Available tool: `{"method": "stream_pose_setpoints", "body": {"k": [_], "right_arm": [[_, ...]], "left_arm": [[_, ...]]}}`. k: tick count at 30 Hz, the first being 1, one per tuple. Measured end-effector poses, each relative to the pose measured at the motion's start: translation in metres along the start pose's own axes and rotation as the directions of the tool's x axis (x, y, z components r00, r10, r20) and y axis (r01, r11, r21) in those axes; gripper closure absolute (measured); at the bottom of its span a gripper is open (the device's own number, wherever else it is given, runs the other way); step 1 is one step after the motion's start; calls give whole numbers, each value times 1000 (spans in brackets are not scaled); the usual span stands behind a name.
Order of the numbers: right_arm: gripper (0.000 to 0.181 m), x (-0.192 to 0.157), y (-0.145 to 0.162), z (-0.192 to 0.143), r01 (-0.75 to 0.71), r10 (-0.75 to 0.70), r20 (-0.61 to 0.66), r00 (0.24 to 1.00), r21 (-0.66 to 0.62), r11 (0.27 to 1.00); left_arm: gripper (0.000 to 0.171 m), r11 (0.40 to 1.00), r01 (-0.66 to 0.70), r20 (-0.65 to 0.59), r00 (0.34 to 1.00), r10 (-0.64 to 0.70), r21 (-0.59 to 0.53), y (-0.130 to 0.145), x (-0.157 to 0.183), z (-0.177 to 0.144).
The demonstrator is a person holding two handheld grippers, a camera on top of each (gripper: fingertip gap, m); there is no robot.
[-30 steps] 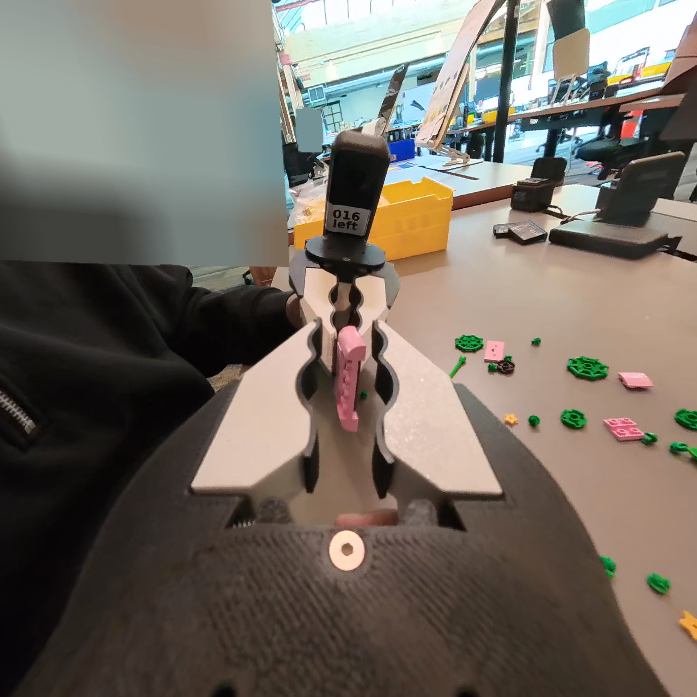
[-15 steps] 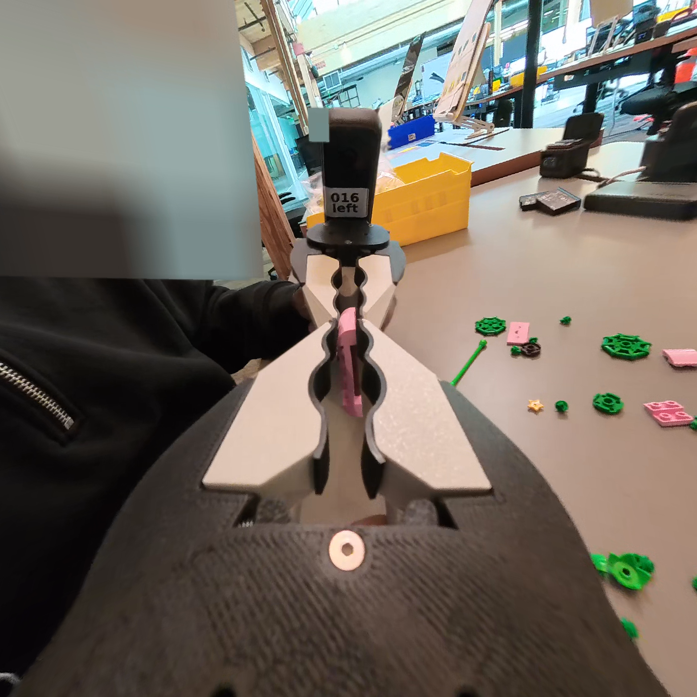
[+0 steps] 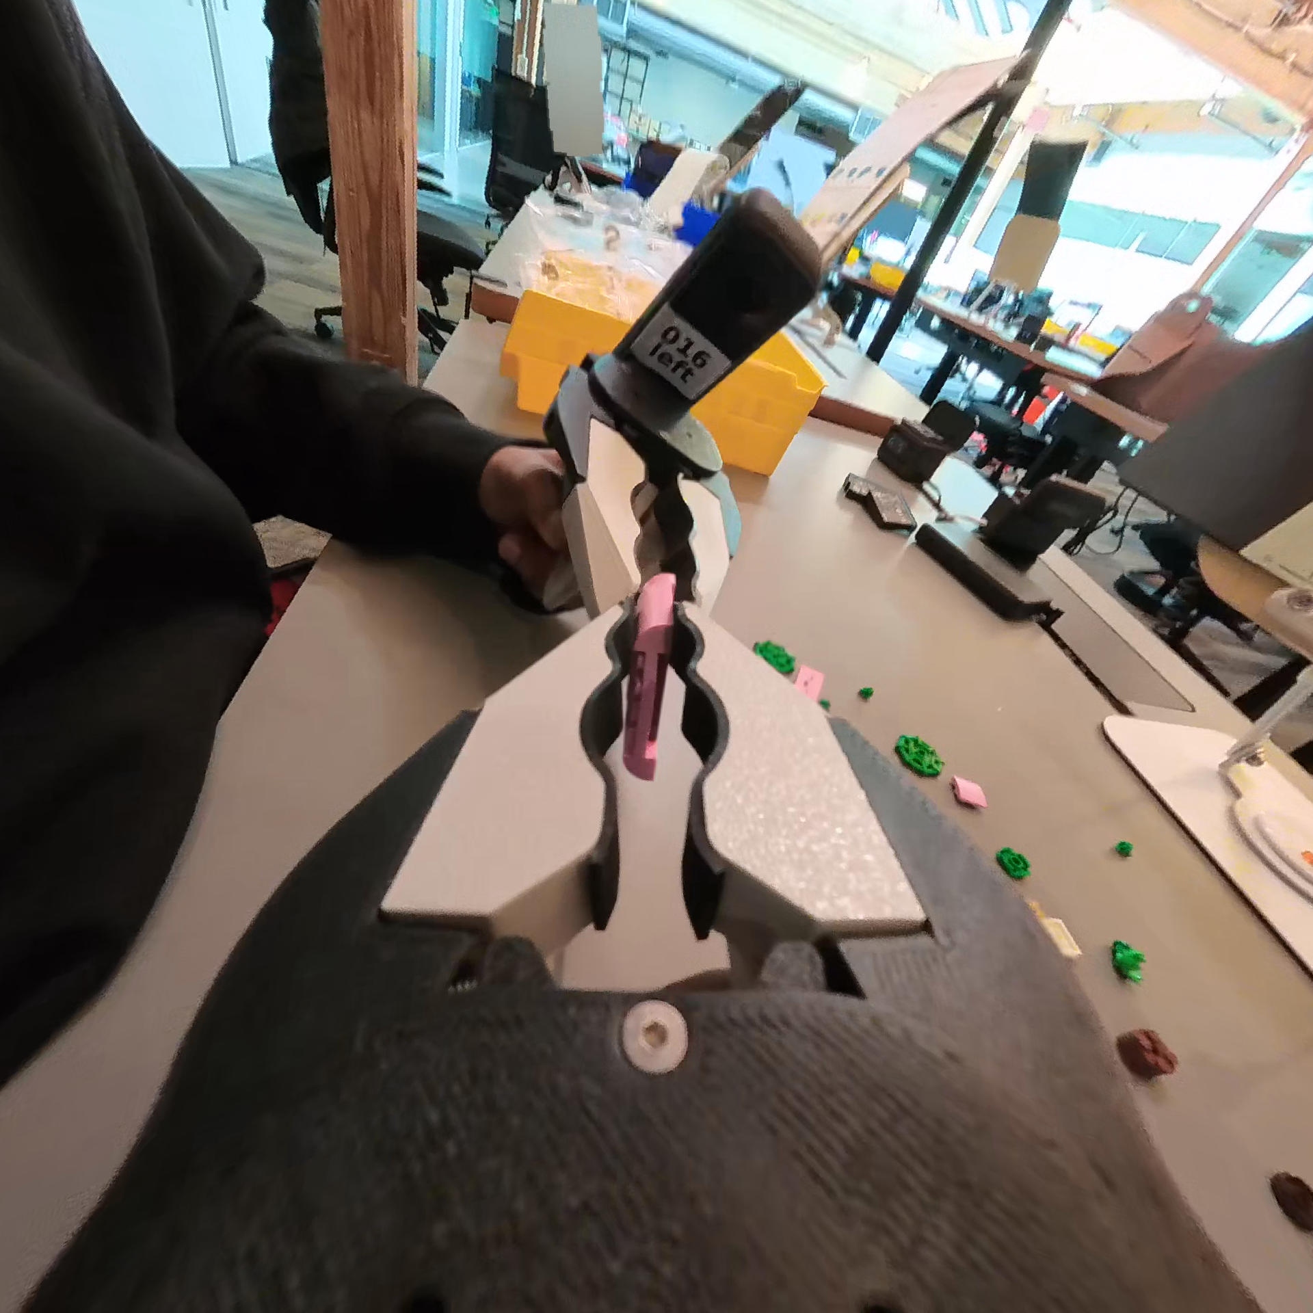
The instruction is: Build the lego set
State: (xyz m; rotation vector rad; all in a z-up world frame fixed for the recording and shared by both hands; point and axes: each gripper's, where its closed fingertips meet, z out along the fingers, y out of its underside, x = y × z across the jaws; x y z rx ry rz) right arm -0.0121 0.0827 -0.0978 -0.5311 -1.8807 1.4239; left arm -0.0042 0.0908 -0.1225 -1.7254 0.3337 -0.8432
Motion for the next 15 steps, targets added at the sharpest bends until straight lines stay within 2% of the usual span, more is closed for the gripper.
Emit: {"method": "stream_pose_setpoints", "body": {"k": [2,4,6,8,10,13,15], "right_arm": [[174,-5,-8,0,100,-99,-23,995,49,994],[173,-12,-10,0,244,-242,-61,968,45,969],[167,-6,-8,-2,373,-370,-138,919,-8,928],[166,-1,-5,-6,495,-498,-189,846,-66,866],[167,-1,2,-5,545,-558,-187,809,-119,830],[170,-1,10,-4,610,-633,-177,754,-170,774],[172,0,15,-4,672,-706,-173,687,-217,708]], "left_arm": [[163,984,-176,31,984,175,33,-7,6,-3],[164,927,-376,101,922,375,-2,-5,11,-5],[165,857,-509,204,834,513,-77,-3,8,-4],[166,761,-624,308,699,645,-178,-4,0,-4],[166,665,-694,360,566,741,-278,-3,-6,-4],[166,560,-730,383,423,821,-392,1,-14,-2],[165,494,-739,391,332,859,-457,1,-18,-3]]}}
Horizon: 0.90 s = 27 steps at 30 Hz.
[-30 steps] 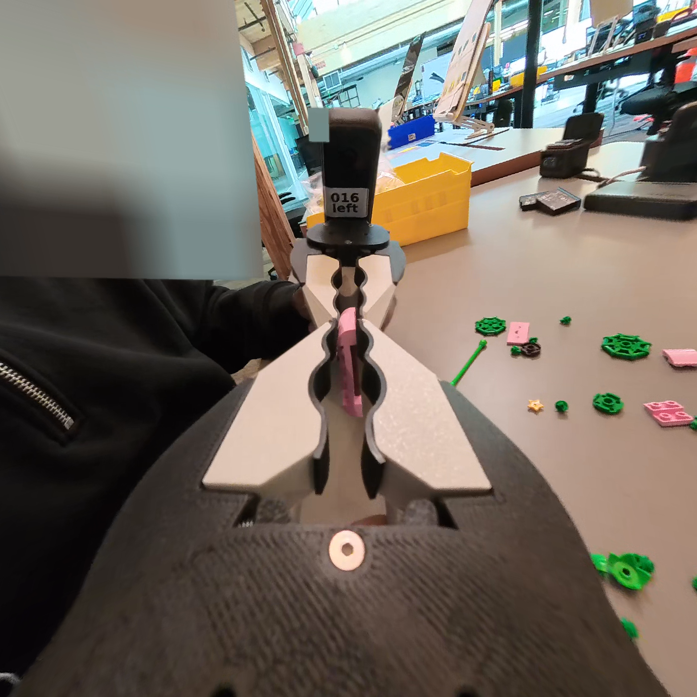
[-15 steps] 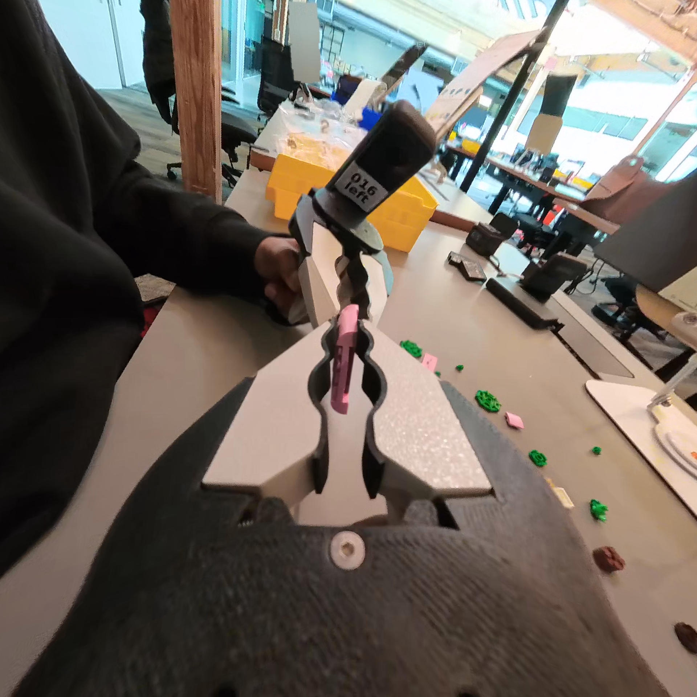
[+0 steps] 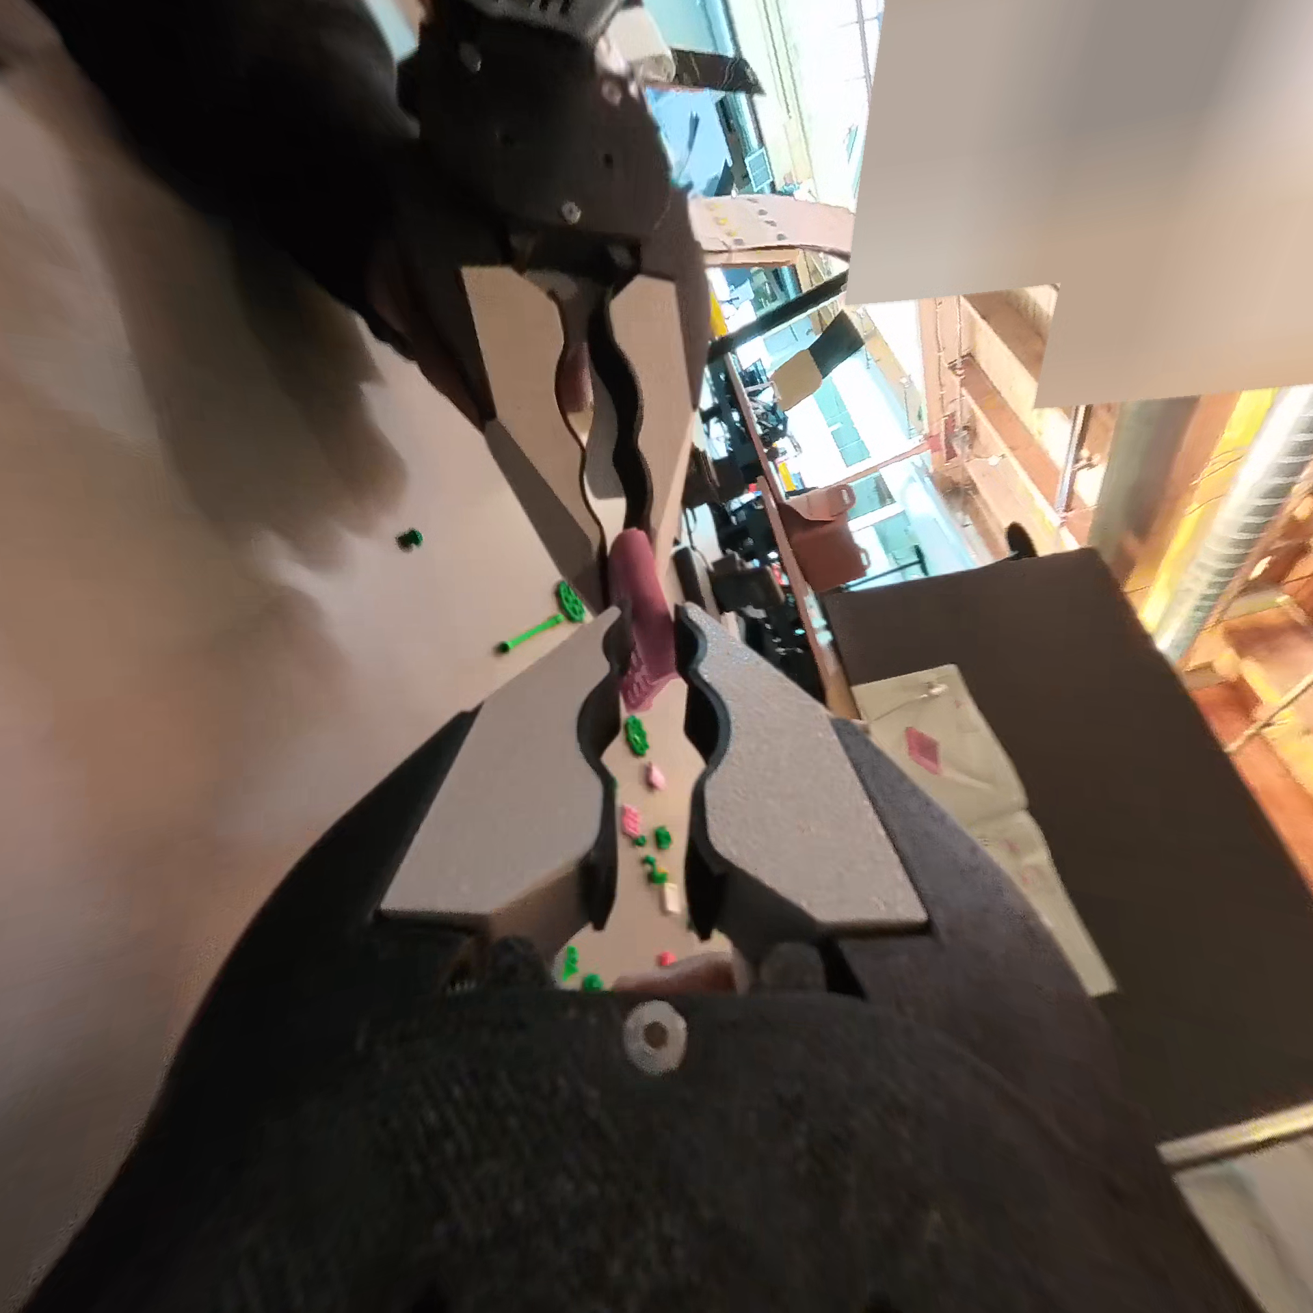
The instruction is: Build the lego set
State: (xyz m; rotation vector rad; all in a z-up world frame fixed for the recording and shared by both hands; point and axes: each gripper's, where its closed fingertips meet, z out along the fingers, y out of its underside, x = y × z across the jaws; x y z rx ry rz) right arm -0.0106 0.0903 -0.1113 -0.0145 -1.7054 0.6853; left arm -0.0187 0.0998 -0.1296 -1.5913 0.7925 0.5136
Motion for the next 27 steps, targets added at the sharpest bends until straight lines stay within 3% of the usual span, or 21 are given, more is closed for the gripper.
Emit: {"method": "stream_pose_setpoints", "body": {"k": [4,11,15,22,27], "right_arm": [[172,-5,6,3,136,-136,-9,991,-63,989],[172,-9,9,4,179,-180,3,984,-100,979],[174,-5,10,4,124,-123,10,992,-114,986],[176,-5,9,3,-38,45,52,998,-121,992],[177,-11,12,2,-78,92,100,991,-136,988]], "left_arm": [[166,991,-120,56,991,123,-62,6,0,3],[167,985,-152,70,985,157,-80,8,2,4],[165,999,-8,61,998,11,-53,5,-1,6],[165,996,46,61,997,-42,-73,4,-3,4],[165,993,70,44,997,-66,-92,7,0,6]]}}
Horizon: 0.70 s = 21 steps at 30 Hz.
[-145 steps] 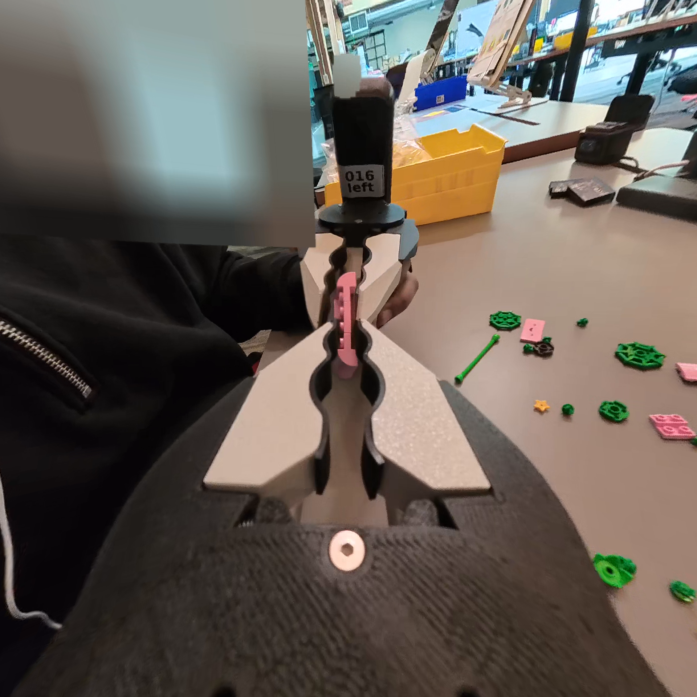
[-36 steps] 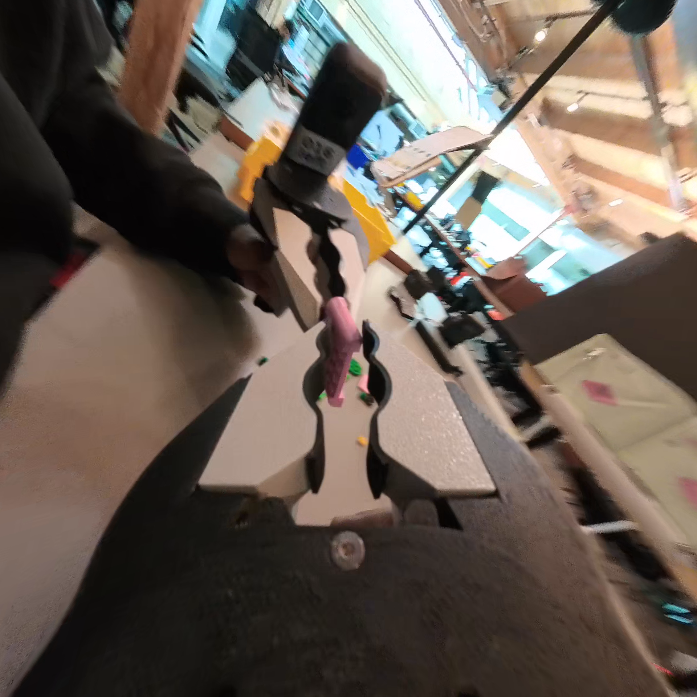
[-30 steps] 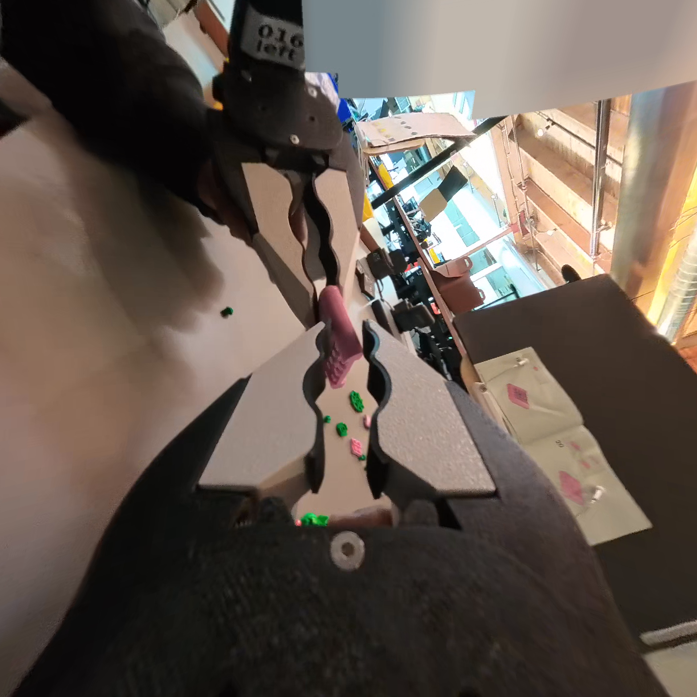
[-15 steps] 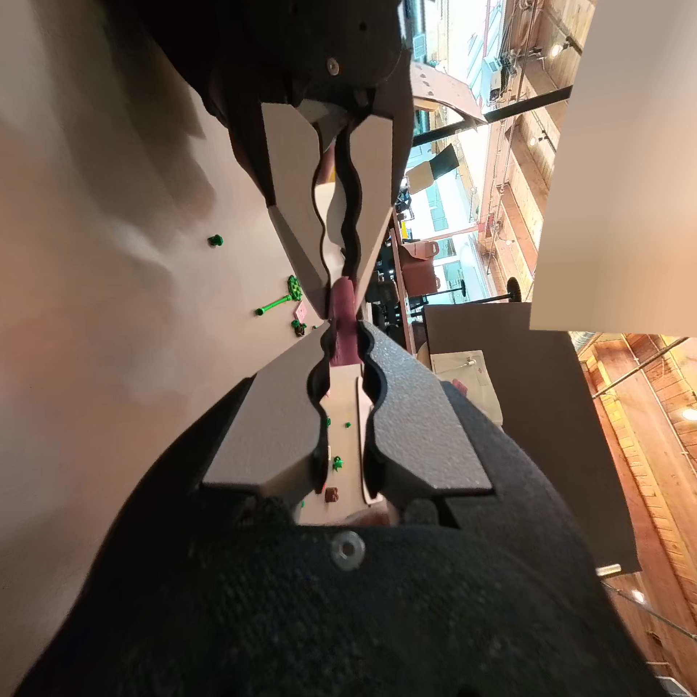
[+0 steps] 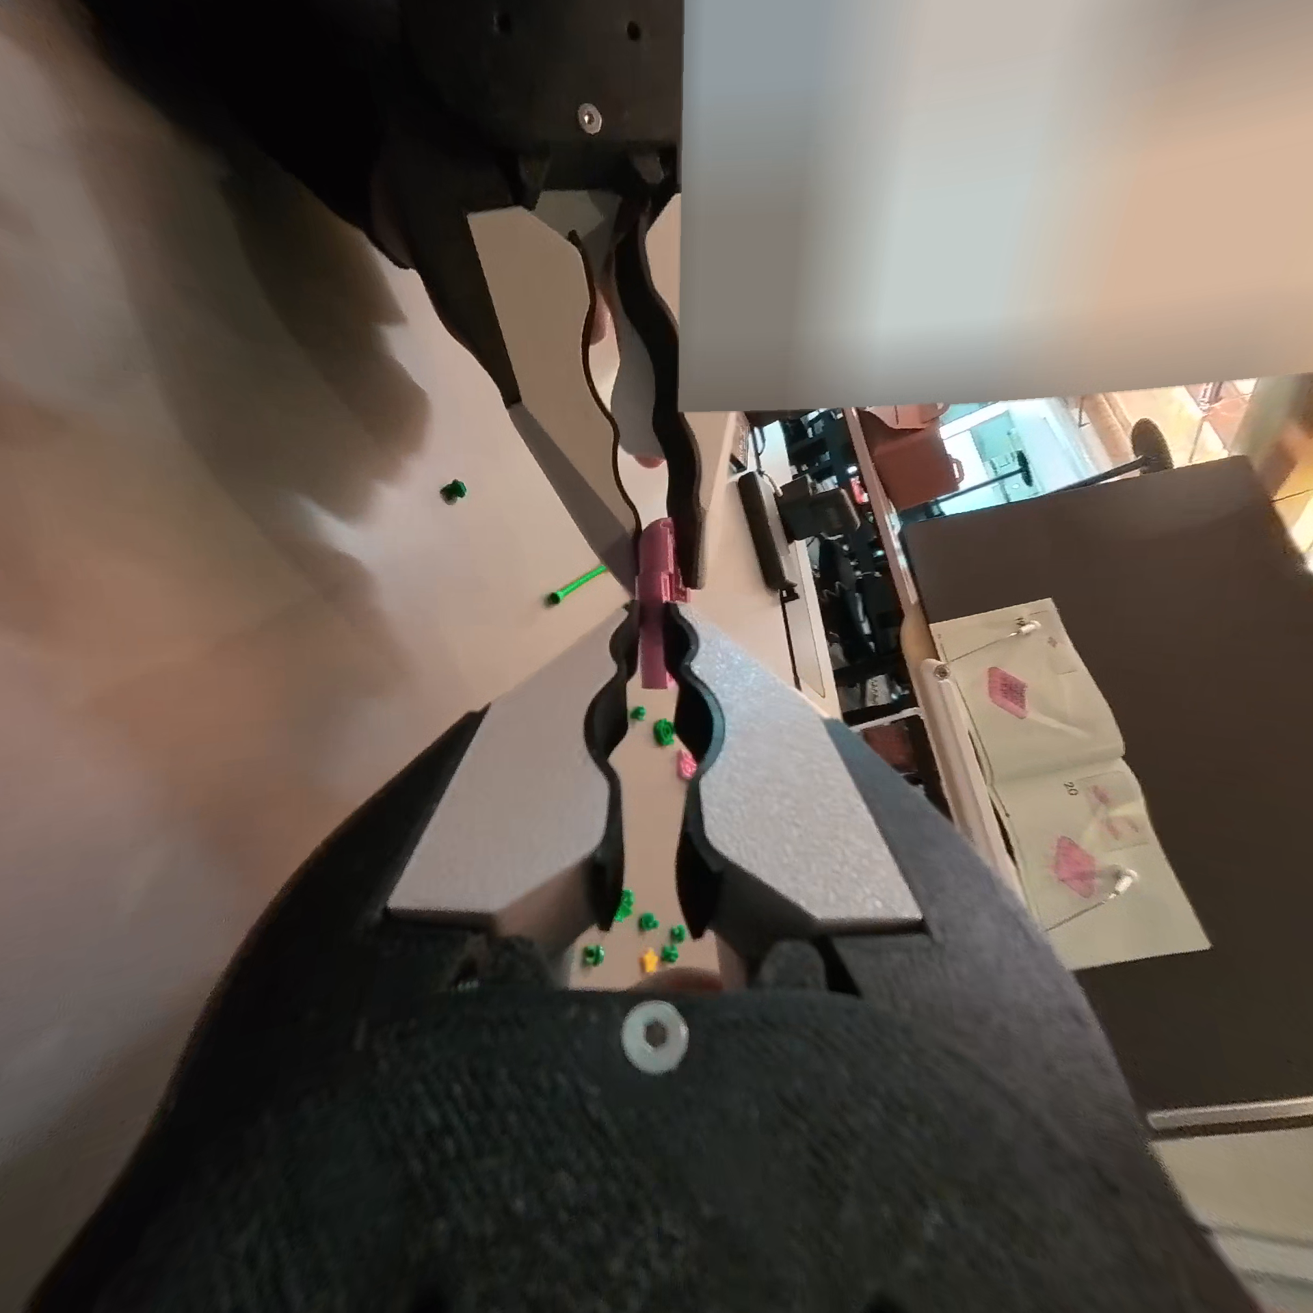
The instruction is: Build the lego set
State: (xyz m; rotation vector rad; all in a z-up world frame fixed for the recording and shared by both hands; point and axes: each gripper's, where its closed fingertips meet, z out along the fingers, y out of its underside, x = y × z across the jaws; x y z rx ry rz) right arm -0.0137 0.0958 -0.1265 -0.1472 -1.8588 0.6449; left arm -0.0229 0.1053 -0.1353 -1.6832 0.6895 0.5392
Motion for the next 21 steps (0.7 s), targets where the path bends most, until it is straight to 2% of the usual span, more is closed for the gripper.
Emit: {"method": "stream_pose_setpoints", "body": {"k": [5,11,16,18,21], "right_arm": [[177,-4,3,-2,-49,50,61,997,-14,999],[178,-16,9,-6,-170,179,199,964,-59,984],[179,-23,13,-11,-294,307,298,904,-89,952],[179,-26,15,-13,-369,381,348,857,-103,924],[179,-24,16,-13,-482,478,387,788,-95,871]], "left_arm": [[164,1000,24,-33,999,-24,-4,1,4,1],[164,1000,11,-93,996,-13,-21,5,16,6],[165,1000,7,-132,991,-10,-28,5,25,9],[165,999,12,-158,987,-17,-32,6,29,10],[165,995,88,-220,971,-94,-37,8,31,12]]}}
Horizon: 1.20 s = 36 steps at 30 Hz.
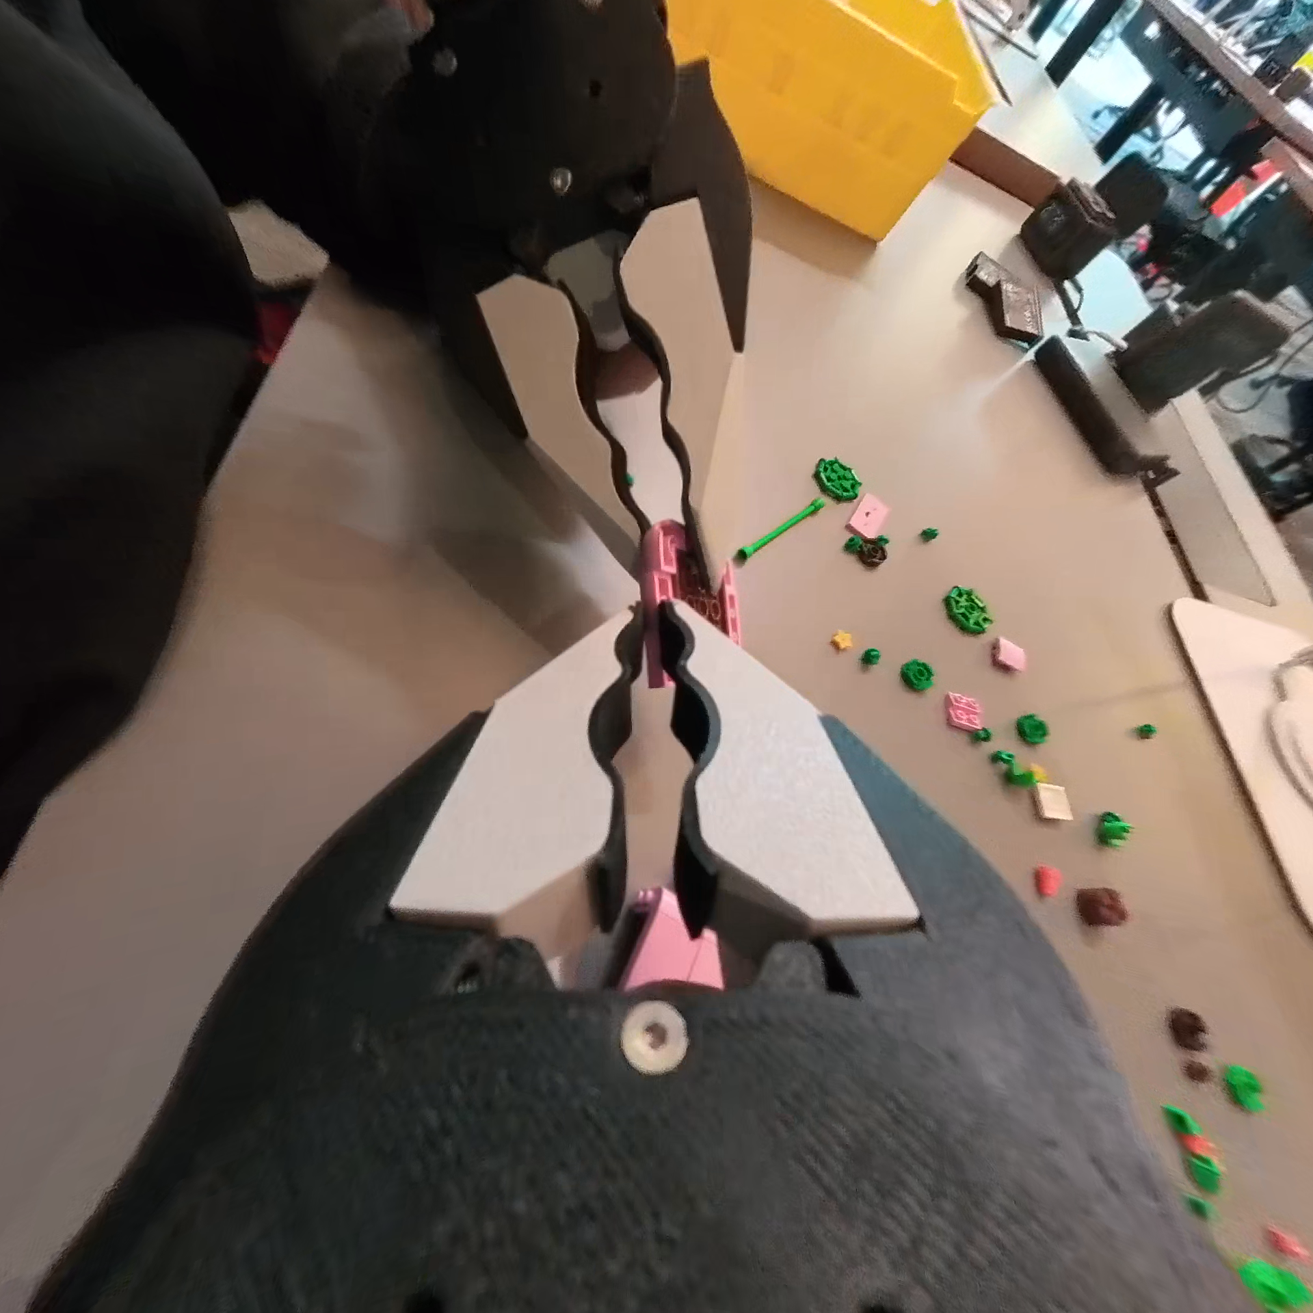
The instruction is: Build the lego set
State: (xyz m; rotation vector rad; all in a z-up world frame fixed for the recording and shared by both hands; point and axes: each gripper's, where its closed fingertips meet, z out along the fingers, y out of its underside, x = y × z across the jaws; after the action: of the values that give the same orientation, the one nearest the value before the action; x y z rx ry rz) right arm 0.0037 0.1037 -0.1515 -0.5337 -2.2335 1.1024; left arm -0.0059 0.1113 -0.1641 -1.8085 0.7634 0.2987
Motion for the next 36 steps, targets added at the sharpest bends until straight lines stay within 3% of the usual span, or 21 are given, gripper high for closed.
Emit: {"method": "stream_pose_setpoints", "body": {"k": [3,7,10,14,17,18,22,36], "right_arm": [[179,4,-8,-2,-194,188,80,979,73,978],[179,8,-19,-2,-421,397,181,900,122,899],[179,9,-30,-3,-633,570,325,754,132,763],[179,18,-37,-9,-814,690,468,552,122,568],[179,21,-42,-12,-860,700,531,477,118,496],[179,21,-43,-13,-866,702,538,466,118,485],[178,23,-41,-11,-850,703,502,504,141,508],[177,20,-37,-11,-824,693,468,548,156,545]], "left_arm": [[163,976,208,-126,972,-199,62,-4,-2,-2],[152,844,520,-341,823,-454,132,-17,-7,-12],[144,782,613,-459,729,-508,107,-23,-2,-18],[141,730,674,-528,662,-532,110,-30,-2,-25],[158,662,744,-587,576,-569,89,-32,-7,-32],[165,642,763,-596,552,-583,78,-31,-10,-33],[166,591,806,-628,480,-613,40,-31,-12,-35],[167,557,829,-601,467,-649,43,-31,-18,-33]]}}
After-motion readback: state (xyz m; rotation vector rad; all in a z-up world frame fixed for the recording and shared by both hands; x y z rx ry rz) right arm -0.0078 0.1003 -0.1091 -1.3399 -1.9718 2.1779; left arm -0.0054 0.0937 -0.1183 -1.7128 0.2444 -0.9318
